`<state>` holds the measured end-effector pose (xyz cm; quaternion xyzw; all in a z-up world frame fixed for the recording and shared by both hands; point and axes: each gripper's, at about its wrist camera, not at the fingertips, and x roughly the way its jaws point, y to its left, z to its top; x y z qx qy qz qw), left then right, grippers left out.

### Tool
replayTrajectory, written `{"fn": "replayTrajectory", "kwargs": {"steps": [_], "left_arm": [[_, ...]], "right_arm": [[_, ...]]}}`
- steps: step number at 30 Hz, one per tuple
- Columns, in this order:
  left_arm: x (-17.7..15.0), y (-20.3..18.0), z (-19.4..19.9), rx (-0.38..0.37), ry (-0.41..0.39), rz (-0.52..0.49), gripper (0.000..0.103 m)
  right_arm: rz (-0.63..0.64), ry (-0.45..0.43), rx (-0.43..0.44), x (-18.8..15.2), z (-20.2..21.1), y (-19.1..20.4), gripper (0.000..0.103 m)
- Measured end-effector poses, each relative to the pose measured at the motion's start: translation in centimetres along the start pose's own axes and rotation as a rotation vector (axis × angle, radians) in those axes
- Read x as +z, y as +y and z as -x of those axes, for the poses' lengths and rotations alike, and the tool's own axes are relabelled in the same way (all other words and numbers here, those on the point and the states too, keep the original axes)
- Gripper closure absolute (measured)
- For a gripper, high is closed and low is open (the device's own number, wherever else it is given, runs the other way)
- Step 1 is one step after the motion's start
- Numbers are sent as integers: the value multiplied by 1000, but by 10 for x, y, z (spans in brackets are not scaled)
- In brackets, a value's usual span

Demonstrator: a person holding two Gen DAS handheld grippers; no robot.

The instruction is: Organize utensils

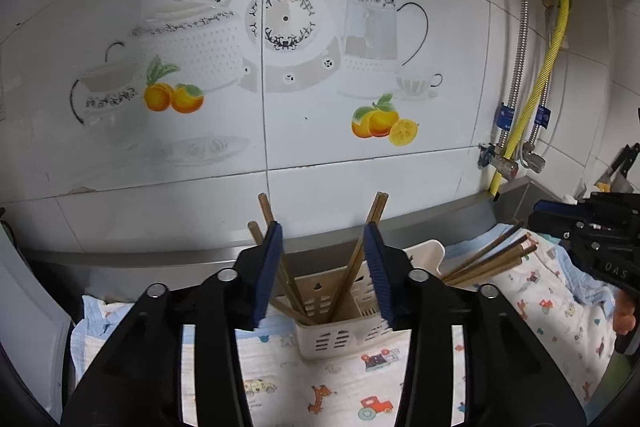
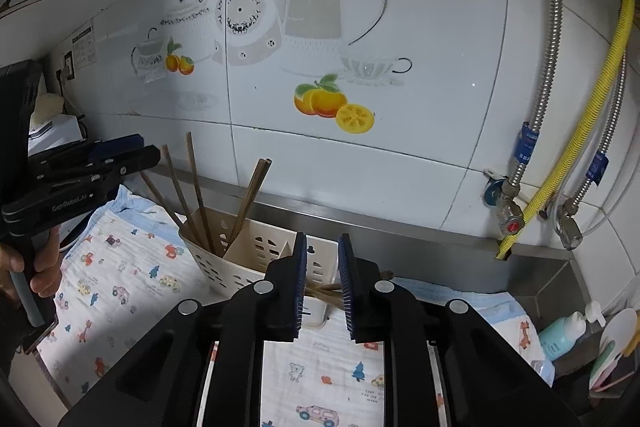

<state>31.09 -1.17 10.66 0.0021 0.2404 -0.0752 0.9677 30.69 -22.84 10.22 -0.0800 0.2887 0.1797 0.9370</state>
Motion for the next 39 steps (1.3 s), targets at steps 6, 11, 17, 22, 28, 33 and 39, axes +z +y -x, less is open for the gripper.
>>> {"fn": "replayTrajectory", "kwargs": {"steps": [6,11,17,22,28,33,39], "left_arm": [[-14,5,19,7,-4,24,39],[-31,7,36,22,2,16,27],[-51,8,57,44,-5,1,15],[-68,8,73,55,-4,-3,9],[-88,6,93,59,-8,7,7],[-102,4,107,76,-12,-2,6],[-118,1,118,67,-1,5,5]], "right_arm": [[-12,-19,3,-6,16,4,72],[-5,-29,3,-13,28,13,65],[-11,-40,7,-29,42,24,60],[-25,-41,16,-47,50,34,59],[-71,-34,37,-70,60,43,42],[-63,-37,22,-87,69,53,38],[-46,-44,-18,-106,78,64,28]]}}
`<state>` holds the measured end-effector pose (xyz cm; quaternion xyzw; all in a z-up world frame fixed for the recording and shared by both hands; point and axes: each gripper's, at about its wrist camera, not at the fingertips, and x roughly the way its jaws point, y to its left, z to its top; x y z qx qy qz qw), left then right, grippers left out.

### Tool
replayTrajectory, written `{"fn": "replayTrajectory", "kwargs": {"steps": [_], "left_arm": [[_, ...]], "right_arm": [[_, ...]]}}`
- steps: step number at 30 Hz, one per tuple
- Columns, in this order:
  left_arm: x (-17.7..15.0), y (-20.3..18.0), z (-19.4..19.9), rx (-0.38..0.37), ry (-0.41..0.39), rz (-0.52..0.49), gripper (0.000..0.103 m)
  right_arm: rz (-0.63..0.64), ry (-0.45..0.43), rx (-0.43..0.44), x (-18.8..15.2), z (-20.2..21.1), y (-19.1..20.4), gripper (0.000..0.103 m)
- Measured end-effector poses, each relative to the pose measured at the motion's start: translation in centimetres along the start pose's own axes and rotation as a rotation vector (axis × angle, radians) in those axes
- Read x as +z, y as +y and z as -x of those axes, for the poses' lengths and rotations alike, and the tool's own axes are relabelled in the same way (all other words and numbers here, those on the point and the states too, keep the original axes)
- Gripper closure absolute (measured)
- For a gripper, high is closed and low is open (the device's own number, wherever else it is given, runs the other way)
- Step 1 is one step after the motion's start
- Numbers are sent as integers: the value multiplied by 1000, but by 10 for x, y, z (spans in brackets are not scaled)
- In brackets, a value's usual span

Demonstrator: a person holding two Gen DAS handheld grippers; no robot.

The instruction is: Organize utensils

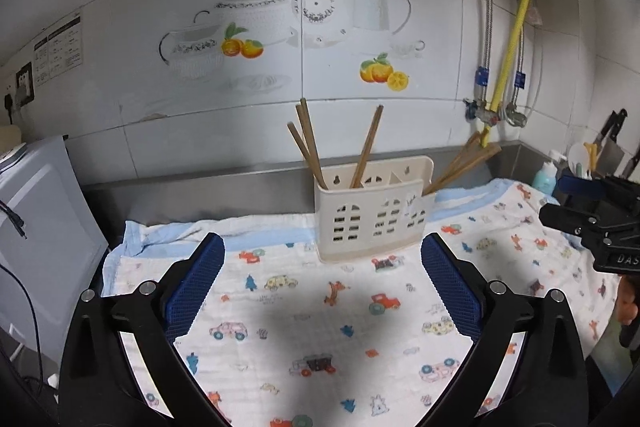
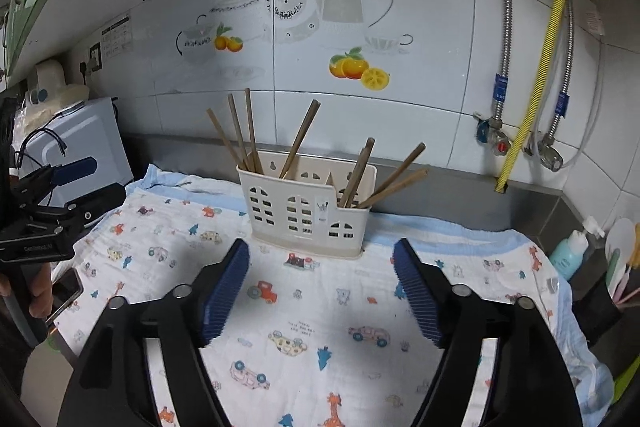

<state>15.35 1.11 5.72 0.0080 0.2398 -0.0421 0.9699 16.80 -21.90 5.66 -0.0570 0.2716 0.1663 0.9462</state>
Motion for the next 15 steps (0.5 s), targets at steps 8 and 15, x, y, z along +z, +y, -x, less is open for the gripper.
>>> {"fn": "replayTrajectory", "kwargs": {"steps": [8,15], "left_arm": [[-23,8,5,-28,41,74,5],[-37,9,20,-25,40,88,5]], "right_arm": [[-19,1,-28,-24,14,7,17],[-32,-5,-51,-40,24,10,13]]}}
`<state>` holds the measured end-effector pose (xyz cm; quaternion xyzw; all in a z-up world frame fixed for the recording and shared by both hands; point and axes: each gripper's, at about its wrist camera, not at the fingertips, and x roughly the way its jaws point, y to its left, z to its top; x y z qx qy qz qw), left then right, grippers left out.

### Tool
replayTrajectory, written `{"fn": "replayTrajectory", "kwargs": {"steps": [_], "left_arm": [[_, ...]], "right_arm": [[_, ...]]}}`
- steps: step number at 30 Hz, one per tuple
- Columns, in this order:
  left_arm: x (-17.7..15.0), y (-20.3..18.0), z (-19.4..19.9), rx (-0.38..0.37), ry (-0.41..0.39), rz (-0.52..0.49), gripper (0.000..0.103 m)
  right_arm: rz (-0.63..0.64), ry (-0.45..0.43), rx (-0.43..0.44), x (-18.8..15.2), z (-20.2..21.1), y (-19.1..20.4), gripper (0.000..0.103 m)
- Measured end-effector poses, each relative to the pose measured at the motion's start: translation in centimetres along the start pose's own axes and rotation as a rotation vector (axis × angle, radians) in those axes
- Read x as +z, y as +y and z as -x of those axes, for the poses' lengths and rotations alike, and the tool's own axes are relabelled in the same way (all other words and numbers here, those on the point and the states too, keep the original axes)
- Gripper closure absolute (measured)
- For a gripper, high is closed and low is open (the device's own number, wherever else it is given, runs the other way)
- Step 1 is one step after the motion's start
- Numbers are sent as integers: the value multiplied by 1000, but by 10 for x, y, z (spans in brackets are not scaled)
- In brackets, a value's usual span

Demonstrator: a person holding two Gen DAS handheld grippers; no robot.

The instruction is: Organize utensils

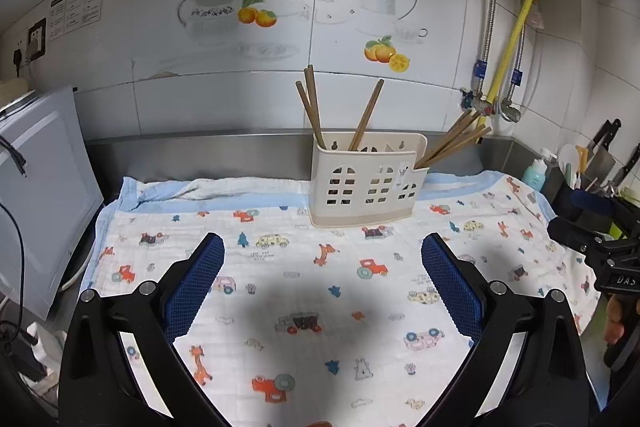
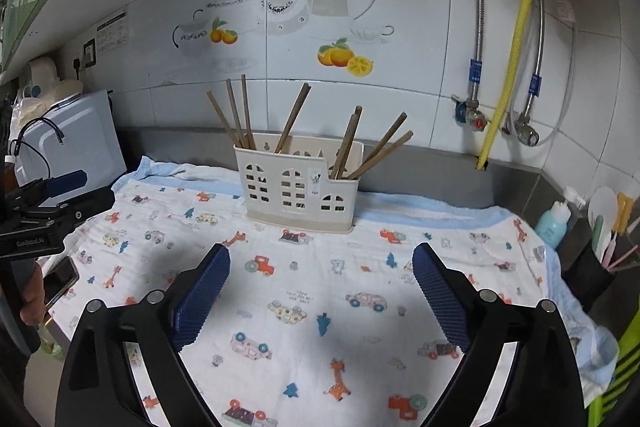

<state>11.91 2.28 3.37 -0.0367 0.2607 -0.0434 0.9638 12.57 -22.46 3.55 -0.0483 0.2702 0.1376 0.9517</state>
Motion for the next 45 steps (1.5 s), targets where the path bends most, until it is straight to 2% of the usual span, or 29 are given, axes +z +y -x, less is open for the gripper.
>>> {"fn": "replayTrajectory", "kwargs": {"steps": [10,21,43,45], "left_arm": [[-15,-1,13,4,6,10,5],[-24,0,25,20,0,16,5],[-43,-12,32,34,9,-25,5],[-43,-13,31,33,11,-29,5]], "right_arm": [[-10,9,-36,-19,7,10,12],[-19,9,-37,-29,16,17,12],[-26,23,-46,-38,22,18,12],[-27,23,-50,-38,22,18,9]]}}
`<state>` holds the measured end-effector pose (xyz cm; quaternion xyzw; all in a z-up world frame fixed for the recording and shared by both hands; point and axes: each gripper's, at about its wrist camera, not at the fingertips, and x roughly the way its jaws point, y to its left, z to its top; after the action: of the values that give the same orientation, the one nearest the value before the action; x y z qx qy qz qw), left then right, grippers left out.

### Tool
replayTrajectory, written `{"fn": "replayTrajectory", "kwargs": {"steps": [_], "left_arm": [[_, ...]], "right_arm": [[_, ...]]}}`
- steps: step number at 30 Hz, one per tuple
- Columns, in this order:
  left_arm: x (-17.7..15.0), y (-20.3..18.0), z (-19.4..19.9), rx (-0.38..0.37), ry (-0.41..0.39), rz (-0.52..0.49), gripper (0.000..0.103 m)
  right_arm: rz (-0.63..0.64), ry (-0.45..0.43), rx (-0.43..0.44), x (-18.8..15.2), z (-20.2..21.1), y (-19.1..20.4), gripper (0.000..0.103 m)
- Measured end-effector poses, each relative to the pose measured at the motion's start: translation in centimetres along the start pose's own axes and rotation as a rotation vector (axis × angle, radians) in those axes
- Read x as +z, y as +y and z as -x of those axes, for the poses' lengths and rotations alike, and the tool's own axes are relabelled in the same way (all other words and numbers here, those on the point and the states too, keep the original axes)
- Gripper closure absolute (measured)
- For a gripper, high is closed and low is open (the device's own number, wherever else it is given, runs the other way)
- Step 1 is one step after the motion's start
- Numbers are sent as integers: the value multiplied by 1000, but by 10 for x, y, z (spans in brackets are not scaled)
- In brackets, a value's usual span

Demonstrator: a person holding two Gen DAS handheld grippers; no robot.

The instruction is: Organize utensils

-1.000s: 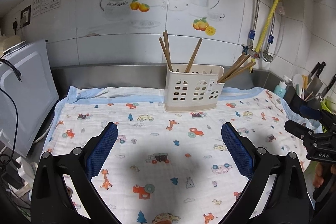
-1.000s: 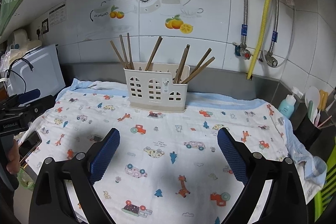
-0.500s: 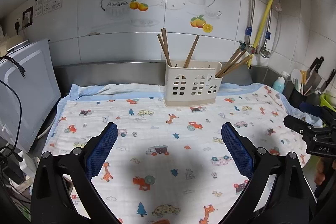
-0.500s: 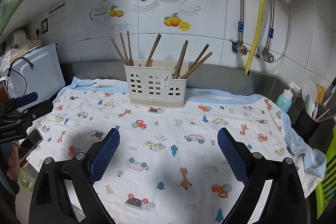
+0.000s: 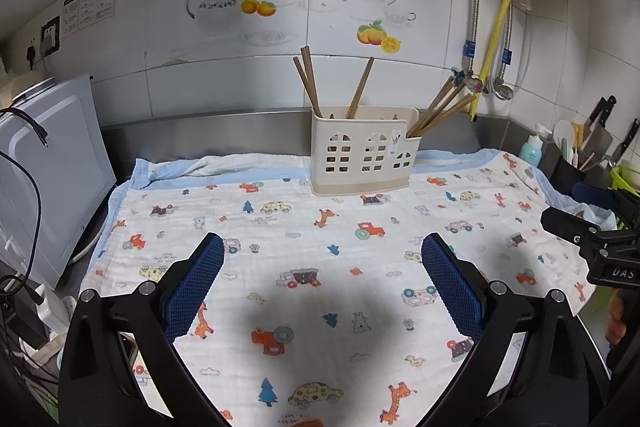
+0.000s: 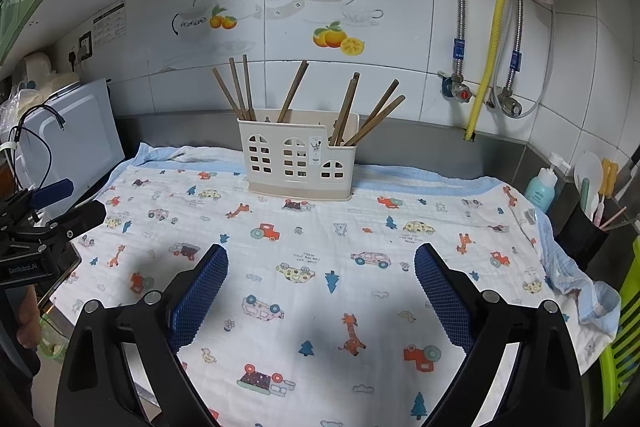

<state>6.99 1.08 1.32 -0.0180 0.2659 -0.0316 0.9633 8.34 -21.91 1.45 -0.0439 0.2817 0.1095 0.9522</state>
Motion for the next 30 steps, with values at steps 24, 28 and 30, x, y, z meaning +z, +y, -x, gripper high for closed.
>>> {"fn": "replayTrajectory", "kwargs": {"steps": [24,28,30], "left_arm": [[-3,-3,4,0,-1,-5,5],[-2,-4,6,3,-6,-11,5],[-3,-4,6,7,-9,-13,5]], "right_arm": [[-4,18,16,-3,-5,-1,8],[-2,19,19,-3,-5,0,8],[-2,18,23,-3,-4,-1,8]]}}
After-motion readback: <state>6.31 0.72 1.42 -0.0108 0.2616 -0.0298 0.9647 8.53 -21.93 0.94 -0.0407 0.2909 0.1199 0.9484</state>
